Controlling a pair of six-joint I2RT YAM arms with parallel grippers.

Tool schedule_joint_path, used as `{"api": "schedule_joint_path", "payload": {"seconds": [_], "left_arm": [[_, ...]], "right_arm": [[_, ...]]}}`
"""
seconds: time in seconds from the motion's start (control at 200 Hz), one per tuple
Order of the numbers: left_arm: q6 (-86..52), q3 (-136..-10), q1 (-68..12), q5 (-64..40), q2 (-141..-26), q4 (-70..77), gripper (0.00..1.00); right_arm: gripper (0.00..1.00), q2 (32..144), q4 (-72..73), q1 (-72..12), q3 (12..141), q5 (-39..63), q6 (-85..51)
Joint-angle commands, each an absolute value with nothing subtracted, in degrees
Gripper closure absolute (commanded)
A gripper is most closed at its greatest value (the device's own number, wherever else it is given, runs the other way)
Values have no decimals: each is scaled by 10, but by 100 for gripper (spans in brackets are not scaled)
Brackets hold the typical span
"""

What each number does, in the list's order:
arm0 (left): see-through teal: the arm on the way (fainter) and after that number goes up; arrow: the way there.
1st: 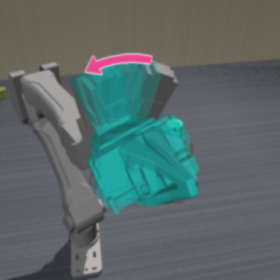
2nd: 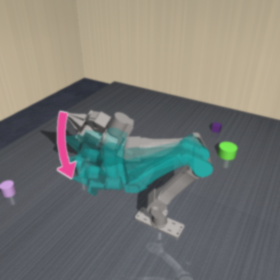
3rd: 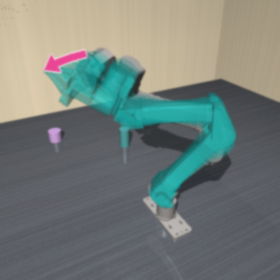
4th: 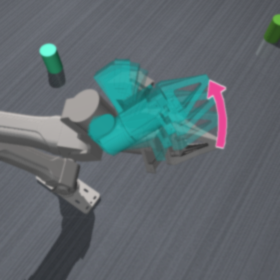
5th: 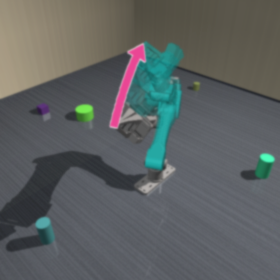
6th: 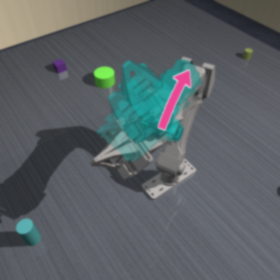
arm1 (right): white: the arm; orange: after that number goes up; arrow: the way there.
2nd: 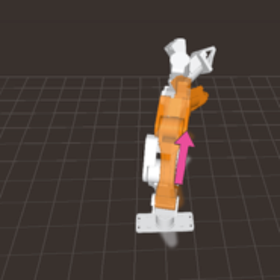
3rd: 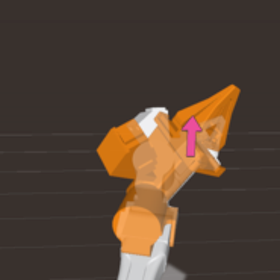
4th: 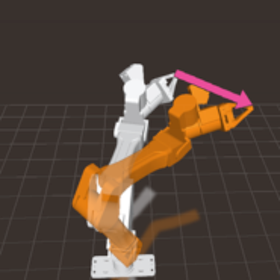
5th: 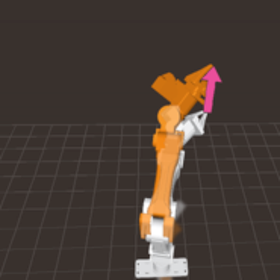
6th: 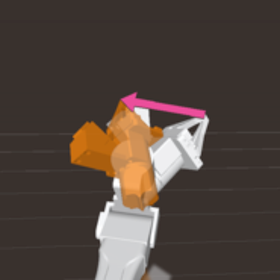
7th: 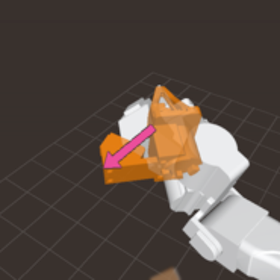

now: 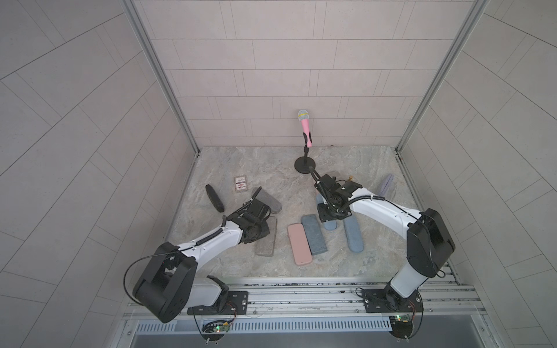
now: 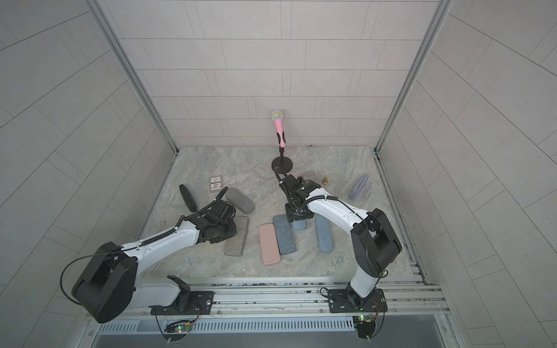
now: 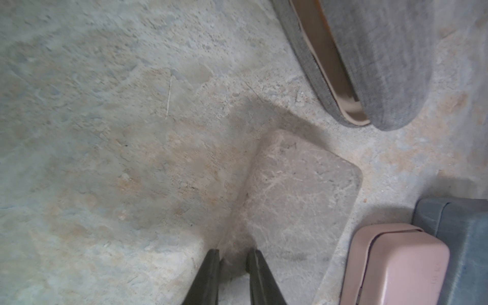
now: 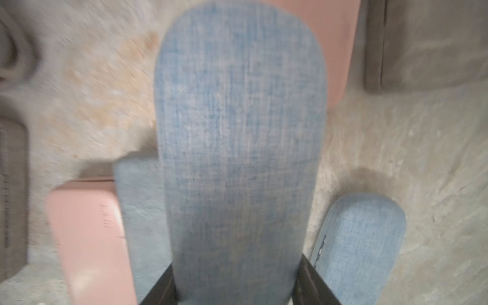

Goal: Close the glasses case
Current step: Pick up the glasses case at the center of the board, then place the glasses case at the center of the board.

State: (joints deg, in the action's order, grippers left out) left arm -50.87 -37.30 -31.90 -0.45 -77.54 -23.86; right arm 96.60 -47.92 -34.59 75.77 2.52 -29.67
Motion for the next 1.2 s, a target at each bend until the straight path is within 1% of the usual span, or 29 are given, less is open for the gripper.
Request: {"api": "schedule_joint_path", "payload": {"seconds": [0.0,0.145,0.275,0.54,0.6,0.766,0.811,0.841,0.941,1.056,1.196], "left_arm": [[-553,-316,-372,-116,-862,-164,79],[-578,-318,-405,-108,-863,-157,79],[-585,-319,-416,-105,-856,-159,80],[-587,-304,-421,-98,-825,-178,81],[-589,-301,-422,-97,-817,-183,82],[-591,-296,-424,-87,-789,-206,82],[-589,-298,-424,-84,-783,-213,82],[-588,-301,-424,-82,-779,-219,82],[-580,-311,-424,-77,-773,-234,82],[-569,-329,-423,-73,-774,-247,81],[-553,-354,-424,-72,-782,-261,81]], "right_arm": [[73,1010,-494,-349,815,31,-279],[73,1088,-492,-350,898,51,-267],[73,1154,-493,-349,967,66,-259],[73,1245,-488,-344,1046,56,-254],[71,1264,-488,-343,1061,56,-253],[58,1293,-489,-342,1079,58,-251],[52,1292,-489,-342,1080,58,-251],[46,1291,-489,-343,1079,58,-252],[34,1279,-489,-343,1074,59,-251],[27,1249,-488,-345,1059,55,-250],[20,1184,-490,-356,1020,41,-250]]}}
